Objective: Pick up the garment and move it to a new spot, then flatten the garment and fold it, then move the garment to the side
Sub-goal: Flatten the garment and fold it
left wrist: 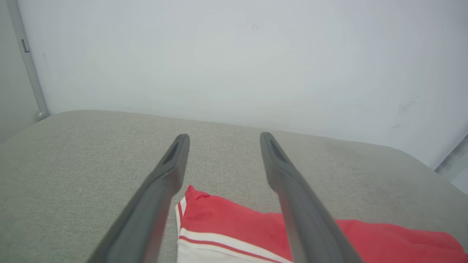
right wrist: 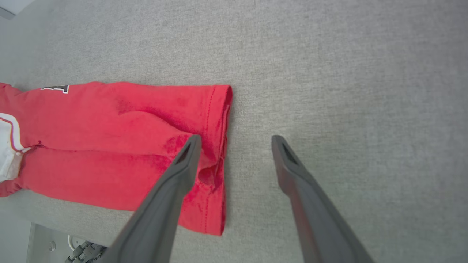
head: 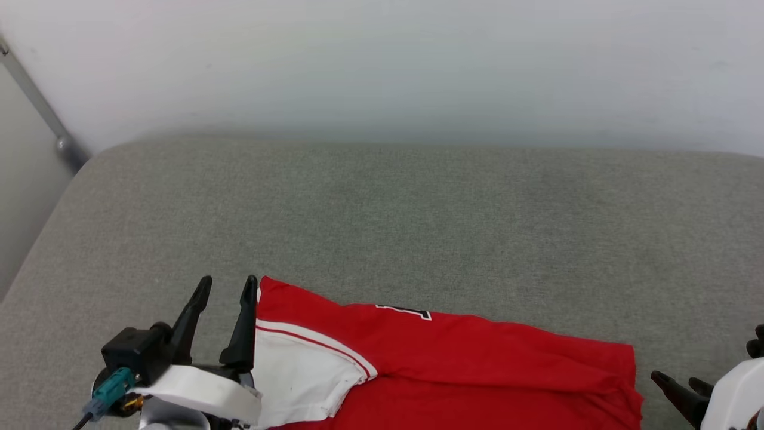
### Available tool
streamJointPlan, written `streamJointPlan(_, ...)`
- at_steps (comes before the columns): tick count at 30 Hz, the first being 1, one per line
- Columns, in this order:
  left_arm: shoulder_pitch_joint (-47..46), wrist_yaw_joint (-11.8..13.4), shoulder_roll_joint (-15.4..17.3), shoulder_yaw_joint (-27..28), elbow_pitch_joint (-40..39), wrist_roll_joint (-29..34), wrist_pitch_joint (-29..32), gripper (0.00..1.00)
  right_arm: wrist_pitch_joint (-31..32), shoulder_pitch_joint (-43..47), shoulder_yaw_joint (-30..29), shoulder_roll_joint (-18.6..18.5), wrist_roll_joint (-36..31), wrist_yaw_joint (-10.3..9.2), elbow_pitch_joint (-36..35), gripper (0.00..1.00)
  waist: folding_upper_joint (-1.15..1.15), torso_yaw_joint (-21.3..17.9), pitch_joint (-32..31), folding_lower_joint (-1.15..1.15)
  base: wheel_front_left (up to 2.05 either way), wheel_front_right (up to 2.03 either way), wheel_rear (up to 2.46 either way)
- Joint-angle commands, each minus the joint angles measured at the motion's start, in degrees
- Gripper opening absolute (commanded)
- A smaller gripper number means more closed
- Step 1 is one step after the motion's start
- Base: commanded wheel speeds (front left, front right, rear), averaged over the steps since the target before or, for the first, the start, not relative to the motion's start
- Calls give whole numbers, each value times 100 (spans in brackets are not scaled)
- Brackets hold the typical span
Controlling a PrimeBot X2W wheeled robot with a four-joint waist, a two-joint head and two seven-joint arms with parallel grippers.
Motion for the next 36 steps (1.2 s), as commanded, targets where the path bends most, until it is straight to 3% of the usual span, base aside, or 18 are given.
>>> streamJointPlan(1,-93,0,-16,19,-15,16,-32,100,8,-99,-3,13,-2,-2,11,100,0,124,131,1,0,0,0)
streamJointPlan(15,-343,-267,-382,330,-466,834,-84,100,1135,-282,-38,659,-119,-2,825,100,0,534,801,1,0,0,0)
streamJointPlan(17,-322,-309,-430,364,-446,889,-85,100,1291,-260,22,765,-89,-2,942,39,0,540,809,1,0,0,0)
streamJointPlan(18,-306,-335,-449,372,-423,912,-85,100,1346,-272,65,791,-70,-2,973,16,0,542,801,1,0,0,0)
streamJointPlan(19,-287,-353,-465,387,-407,935,-85,100,1372,-291,83,809,-39,-1,985,0,0,541,784,1,0,0,0)
streamJointPlan(26,-77,-343,-438,477,-289,1052,-85,100,1287,-478,68,502,35,-2,707,0,0,454,490,1,0,0,0)
streamJointPlan(36,175,-91,-308,513,-359,1185,12,100,1216,-804,-299,21,95,-3,716,0,0,238,138,1,0,0,0)
